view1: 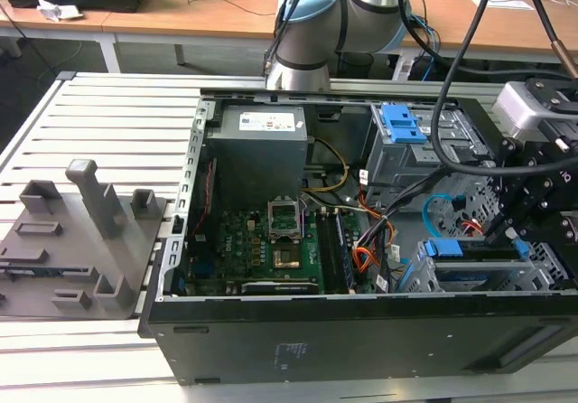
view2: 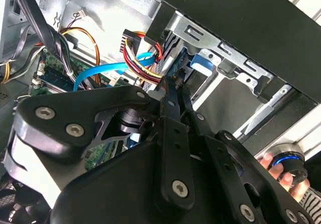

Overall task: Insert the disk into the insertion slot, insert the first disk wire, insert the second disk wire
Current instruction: 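Insert the first disk wire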

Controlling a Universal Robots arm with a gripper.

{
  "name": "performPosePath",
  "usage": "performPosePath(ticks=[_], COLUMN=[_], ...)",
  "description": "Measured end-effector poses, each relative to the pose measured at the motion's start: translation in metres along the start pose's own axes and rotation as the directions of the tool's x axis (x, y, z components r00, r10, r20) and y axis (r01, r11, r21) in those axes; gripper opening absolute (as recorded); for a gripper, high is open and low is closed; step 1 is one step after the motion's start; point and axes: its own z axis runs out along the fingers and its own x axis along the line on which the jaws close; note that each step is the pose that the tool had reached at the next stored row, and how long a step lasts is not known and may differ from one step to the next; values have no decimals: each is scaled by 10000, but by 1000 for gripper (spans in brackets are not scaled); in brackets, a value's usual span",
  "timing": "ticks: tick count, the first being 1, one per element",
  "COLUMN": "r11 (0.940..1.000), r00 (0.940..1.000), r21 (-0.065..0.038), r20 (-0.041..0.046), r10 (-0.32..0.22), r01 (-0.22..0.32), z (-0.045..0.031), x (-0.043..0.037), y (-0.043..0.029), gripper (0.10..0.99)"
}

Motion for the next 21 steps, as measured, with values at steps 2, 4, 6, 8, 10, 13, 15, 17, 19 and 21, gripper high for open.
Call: performPosePath(ticks=[2, 4, 6, 8, 10, 13, 15, 17, 19, 21], r11=[10000, 10000, 10000, 10000, 10000, 10000, 10000, 10000, 10000, 10000], r00=[10000, 10000, 10000, 10000, 10000, 10000, 10000, 10000, 10000, 10000], r21=[-3, 0, 1, 1, 1, 2, 6, 7, 8, 9], r20=[24, 16, 8, 5, 10, 9, 5, 5, 6, 3], r10=[0, 0, 0, 0, -1, -2, -1, -1, -1, 0], r01=[0, 0, 0, 0, 1, 2, 1, 1, 1, 0], z=[8, 4, -4, -60, -141, -251, -335, -414, -415, -413], x=[1, 1, 1, -1, -1, -7, -11, -13, -13, -13], y=[0, 0, 0, 4, 9, 16, 22, 28, 28, 93], gripper=[173, 173, 239, 239, 239, 239, 161, 106, 106, 106])
